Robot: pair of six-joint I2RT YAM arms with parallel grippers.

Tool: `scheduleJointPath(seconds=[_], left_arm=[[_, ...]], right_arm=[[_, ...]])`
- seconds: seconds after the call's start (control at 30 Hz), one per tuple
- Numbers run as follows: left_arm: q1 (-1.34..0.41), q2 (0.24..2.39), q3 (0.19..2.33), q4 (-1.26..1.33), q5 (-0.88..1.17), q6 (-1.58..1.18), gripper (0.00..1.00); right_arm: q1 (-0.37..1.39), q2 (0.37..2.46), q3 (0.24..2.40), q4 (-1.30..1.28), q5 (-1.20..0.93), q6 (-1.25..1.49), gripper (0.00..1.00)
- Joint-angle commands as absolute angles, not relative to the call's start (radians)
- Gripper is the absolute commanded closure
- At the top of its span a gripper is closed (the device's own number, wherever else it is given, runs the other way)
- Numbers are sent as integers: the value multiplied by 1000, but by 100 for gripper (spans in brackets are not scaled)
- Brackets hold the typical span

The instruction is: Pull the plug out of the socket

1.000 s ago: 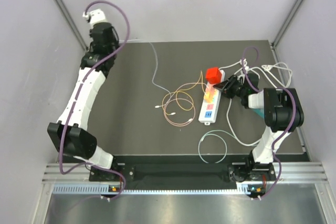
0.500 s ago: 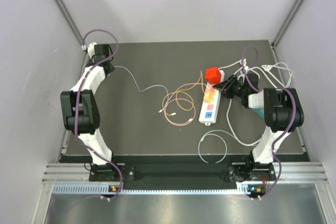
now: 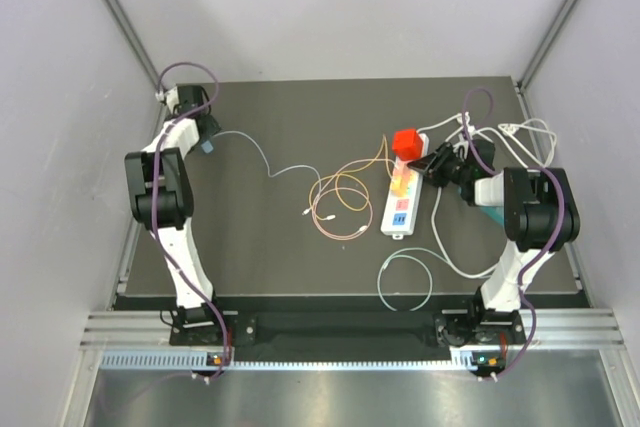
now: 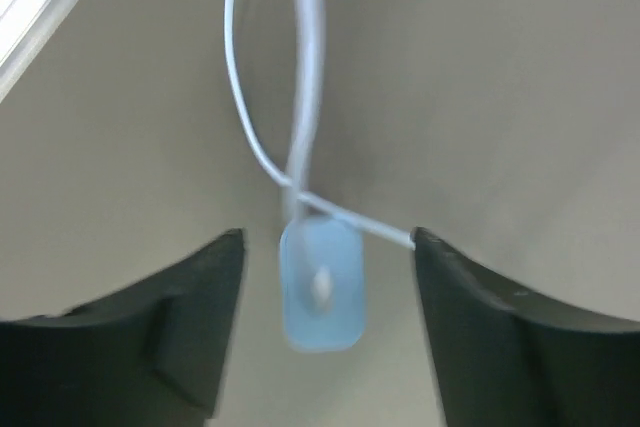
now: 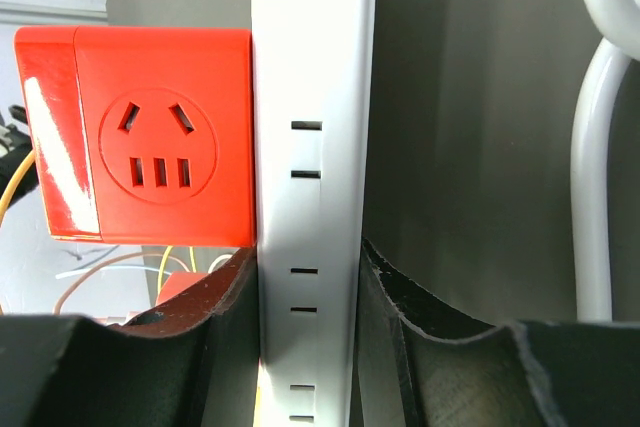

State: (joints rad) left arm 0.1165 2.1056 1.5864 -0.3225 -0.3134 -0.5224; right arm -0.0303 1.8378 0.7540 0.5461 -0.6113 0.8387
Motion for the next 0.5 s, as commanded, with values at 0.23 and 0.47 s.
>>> scheduleJointPath(seconds=[0.23,0.47], left_arm=[[156,1958,1591,-253,16,-489,12],[143,1764,1430,-112,466,-516,7]], right_arm=[[-44,1841,811,615,-634,811,100],[-44,1836,813,615,-634,811,100]])
